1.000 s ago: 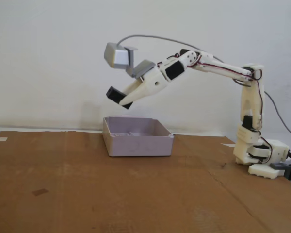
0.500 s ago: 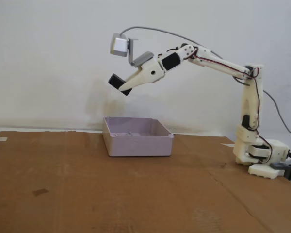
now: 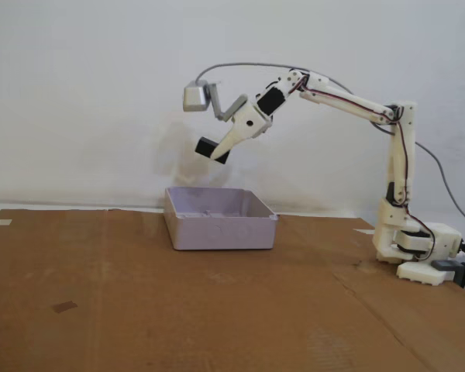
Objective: Grasp a block and put it in the box.
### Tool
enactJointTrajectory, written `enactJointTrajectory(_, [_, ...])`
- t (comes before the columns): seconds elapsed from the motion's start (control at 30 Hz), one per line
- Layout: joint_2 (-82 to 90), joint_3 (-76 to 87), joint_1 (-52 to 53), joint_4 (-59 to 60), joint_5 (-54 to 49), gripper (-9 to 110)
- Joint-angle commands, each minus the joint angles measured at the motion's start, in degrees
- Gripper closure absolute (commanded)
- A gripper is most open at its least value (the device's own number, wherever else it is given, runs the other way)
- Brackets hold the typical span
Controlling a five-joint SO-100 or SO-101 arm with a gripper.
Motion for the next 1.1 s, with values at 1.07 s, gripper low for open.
enactJointTrajectory(1.07, [9.76,29.0,5.71,-25.84,0.18,101])
